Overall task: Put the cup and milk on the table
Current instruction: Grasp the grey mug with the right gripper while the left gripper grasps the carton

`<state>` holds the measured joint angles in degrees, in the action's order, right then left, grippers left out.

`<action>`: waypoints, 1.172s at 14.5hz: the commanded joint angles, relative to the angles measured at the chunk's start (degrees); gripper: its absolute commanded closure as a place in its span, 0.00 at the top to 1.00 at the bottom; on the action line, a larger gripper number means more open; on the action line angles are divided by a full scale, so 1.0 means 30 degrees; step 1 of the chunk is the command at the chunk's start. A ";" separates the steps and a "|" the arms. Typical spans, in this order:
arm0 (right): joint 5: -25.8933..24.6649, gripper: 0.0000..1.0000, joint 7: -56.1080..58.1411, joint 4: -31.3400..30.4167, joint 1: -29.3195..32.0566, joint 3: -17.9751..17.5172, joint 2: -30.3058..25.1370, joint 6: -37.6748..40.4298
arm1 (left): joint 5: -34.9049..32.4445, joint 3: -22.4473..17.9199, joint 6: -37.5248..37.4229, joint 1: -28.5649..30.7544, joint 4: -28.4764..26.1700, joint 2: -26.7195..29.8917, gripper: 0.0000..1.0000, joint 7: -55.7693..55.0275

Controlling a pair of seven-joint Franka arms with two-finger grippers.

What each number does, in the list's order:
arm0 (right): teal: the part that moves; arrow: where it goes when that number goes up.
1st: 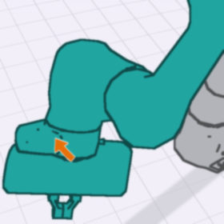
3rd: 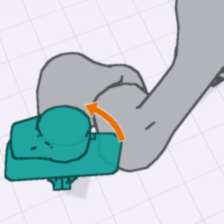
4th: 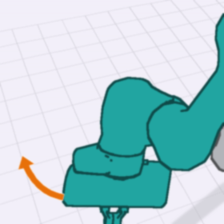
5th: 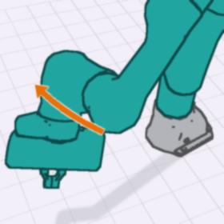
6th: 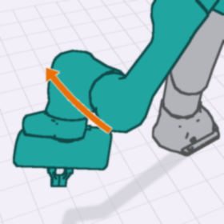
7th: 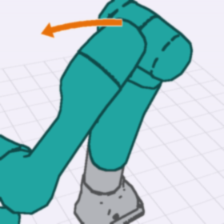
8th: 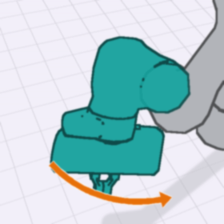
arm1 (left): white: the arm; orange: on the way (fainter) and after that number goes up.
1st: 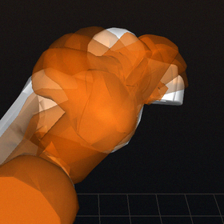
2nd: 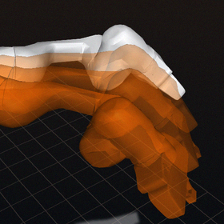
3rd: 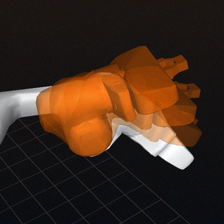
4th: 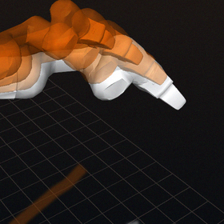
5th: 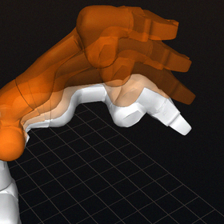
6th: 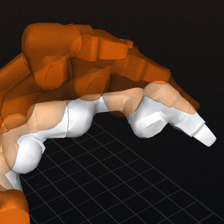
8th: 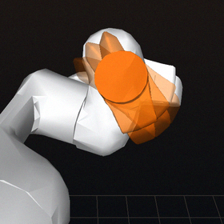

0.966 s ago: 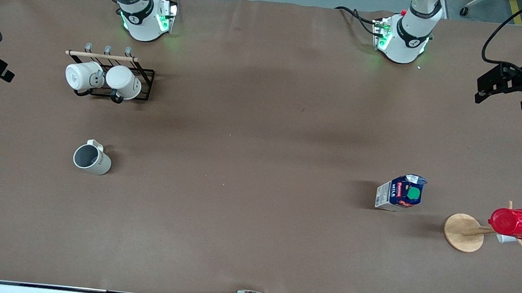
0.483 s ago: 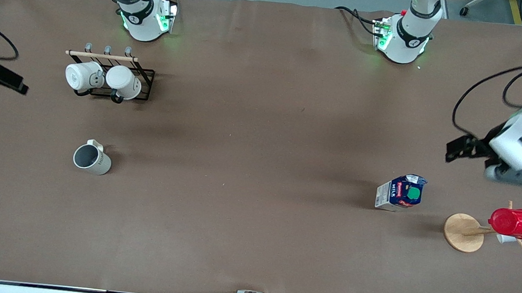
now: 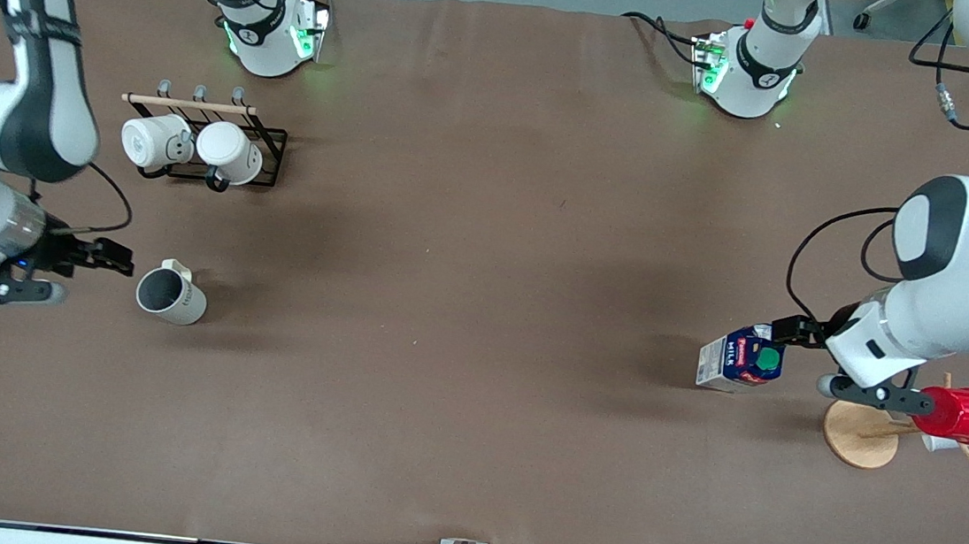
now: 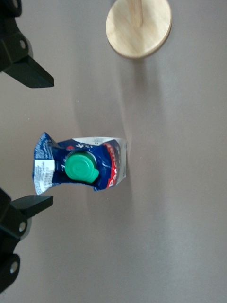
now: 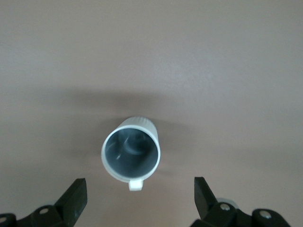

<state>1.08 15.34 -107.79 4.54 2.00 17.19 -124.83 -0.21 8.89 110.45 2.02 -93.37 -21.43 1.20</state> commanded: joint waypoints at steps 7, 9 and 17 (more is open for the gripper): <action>-0.0009 0.98 0.3003 -0.3121 0.0480 -0.0082 0.1974 -0.6344 | 0.0070 0.0173 0.3170 -0.0322 -0.2244 -0.0386 0.93 0.0127; 0.0021 0.82 0.3002 -0.3153 0.0362 -0.0082 0.2267 -0.6523 | 0.0070 0.0173 0.3231 -0.0351 -0.2274 -0.0533 0.80 0.0098; 0.0255 0.00 0.0869 -0.2481 0.0127 -0.0111 0.2415 -0.4919 | 0.0070 0.0202 0.2881 -0.0205 -0.2450 -0.0066 0.40 0.0156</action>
<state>1.15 20.40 -115.97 4.83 1.83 25.18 -142.19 -0.21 9.35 119.32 1.08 -99.97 -23.48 1.20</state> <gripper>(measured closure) 0.885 0.595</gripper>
